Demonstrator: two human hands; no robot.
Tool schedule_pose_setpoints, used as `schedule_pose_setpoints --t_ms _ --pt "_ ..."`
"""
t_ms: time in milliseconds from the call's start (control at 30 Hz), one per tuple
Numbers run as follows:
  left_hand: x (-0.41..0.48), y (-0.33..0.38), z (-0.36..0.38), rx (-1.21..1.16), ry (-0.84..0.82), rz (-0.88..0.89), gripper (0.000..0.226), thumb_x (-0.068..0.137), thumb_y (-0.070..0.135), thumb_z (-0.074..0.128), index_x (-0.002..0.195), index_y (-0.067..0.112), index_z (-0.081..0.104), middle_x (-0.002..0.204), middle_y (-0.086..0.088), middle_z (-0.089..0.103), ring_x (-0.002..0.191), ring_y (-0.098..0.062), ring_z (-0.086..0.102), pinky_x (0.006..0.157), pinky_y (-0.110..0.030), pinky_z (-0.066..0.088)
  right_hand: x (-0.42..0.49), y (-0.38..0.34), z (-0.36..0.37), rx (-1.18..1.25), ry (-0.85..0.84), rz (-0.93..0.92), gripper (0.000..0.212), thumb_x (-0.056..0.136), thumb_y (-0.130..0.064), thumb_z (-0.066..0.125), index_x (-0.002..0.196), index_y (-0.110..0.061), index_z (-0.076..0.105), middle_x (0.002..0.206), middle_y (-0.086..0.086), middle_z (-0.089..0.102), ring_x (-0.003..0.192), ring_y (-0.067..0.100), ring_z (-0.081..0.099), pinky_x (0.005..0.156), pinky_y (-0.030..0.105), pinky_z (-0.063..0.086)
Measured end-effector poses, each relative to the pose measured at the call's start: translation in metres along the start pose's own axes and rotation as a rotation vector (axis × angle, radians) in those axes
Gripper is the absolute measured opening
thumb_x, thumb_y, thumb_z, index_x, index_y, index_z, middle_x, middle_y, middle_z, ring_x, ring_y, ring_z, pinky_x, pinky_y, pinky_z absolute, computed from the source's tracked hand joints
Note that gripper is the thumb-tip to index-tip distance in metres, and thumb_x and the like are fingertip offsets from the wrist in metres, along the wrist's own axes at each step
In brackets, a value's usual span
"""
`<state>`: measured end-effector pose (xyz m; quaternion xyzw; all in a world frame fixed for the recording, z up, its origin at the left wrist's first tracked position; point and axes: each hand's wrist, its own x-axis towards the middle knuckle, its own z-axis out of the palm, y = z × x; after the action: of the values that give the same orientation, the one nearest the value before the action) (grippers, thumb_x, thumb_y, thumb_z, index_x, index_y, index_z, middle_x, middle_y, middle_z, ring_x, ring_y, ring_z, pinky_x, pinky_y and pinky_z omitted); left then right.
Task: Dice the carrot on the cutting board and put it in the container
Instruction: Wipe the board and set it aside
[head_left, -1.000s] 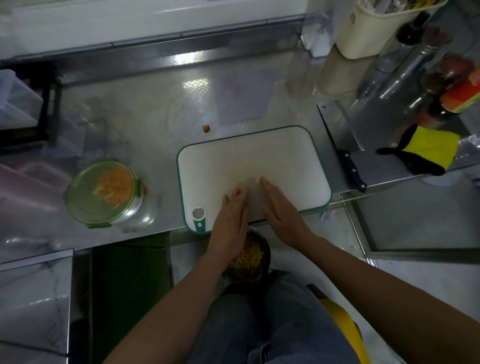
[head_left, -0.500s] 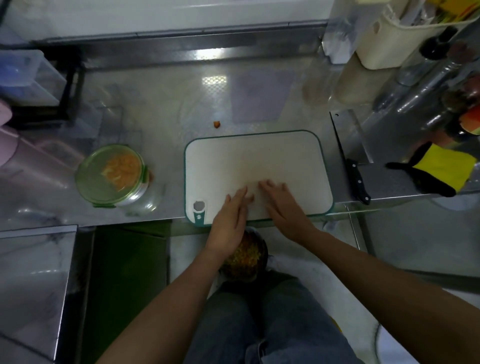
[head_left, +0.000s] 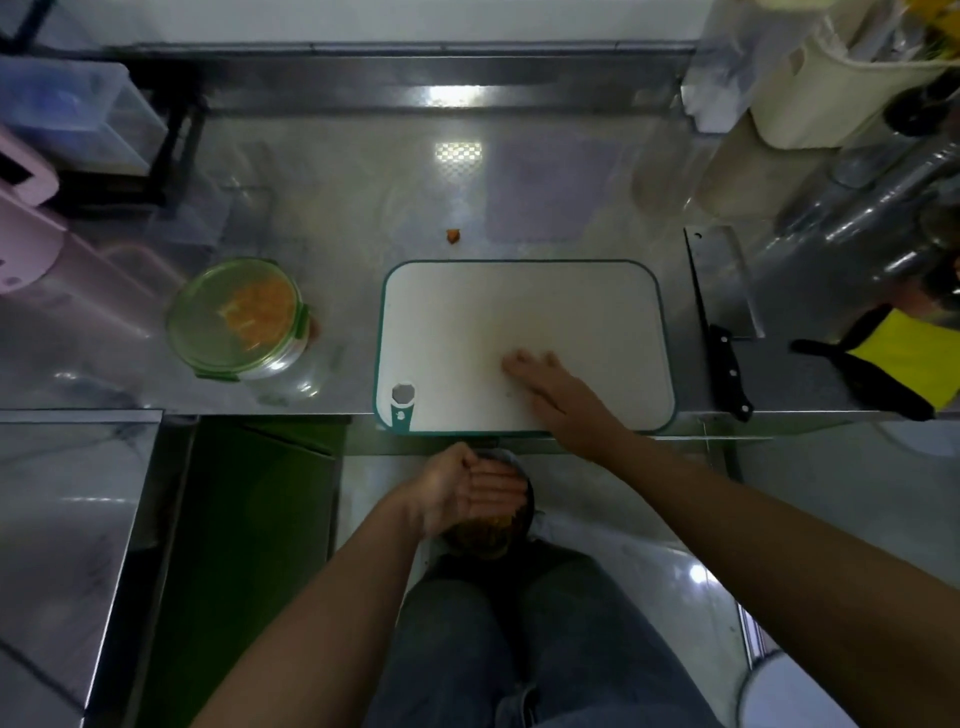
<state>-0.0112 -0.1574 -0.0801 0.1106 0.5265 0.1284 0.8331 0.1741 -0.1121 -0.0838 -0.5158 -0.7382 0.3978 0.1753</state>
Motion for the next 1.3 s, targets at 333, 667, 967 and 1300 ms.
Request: schedule_pose_setpoints --t_ms 333,667,967,1300 --pt "0.035 -0.007 0.003 -0.288 -0.143 0.239 0.056 0.083 -0.019 0.018 0.135 -0.01 0.039 0.136 -0.026 0.049 0.127 -0.034 0.048 0.104 -0.04 0.04 -0.004 -0.001 0.004 0.156 0.164 -0.023 0.036 0.09 -0.002 0.043 0.121 -0.001 0.062 0.124 0.015 0.062 0.117 0.017 0.057 0.106 0.013 0.033" --pt "0.033 -0.003 -0.005 -0.235 -0.158 0.222 0.051 0.086 -0.017 0.022 0.132 -0.006 0.043 0.134 -0.025 0.053 0.124 -0.032 0.052 0.104 -0.039 0.039 0.008 0.011 0.008 -0.03 0.173 0.038 0.049 0.092 -0.012 0.036 0.139 -0.001 0.042 0.147 0.017 0.038 0.141 0.026 0.026 0.117 0.038 0.002" --pt "0.025 0.003 -0.004 -0.213 -0.172 0.214 0.043 0.087 -0.018 0.022 0.112 -0.006 0.055 0.117 -0.025 0.061 0.114 -0.035 0.056 0.106 -0.045 0.037 -0.013 -0.003 0.002 0.208 0.328 0.044 0.038 0.09 -0.01 0.042 0.121 -0.007 0.063 0.124 0.007 0.062 0.118 0.011 0.054 0.1 0.011 0.037" --pt "0.028 0.007 -0.008 -0.263 -0.143 0.185 0.041 0.086 -0.017 0.028 0.119 -0.009 0.051 0.119 -0.03 0.06 0.111 -0.037 0.059 0.101 -0.045 0.045 -0.017 0.002 0.008 0.117 0.204 0.029 0.045 0.087 -0.006 0.042 0.13 -0.009 0.057 0.141 0.011 0.048 0.131 0.011 0.036 0.112 0.015 0.024"
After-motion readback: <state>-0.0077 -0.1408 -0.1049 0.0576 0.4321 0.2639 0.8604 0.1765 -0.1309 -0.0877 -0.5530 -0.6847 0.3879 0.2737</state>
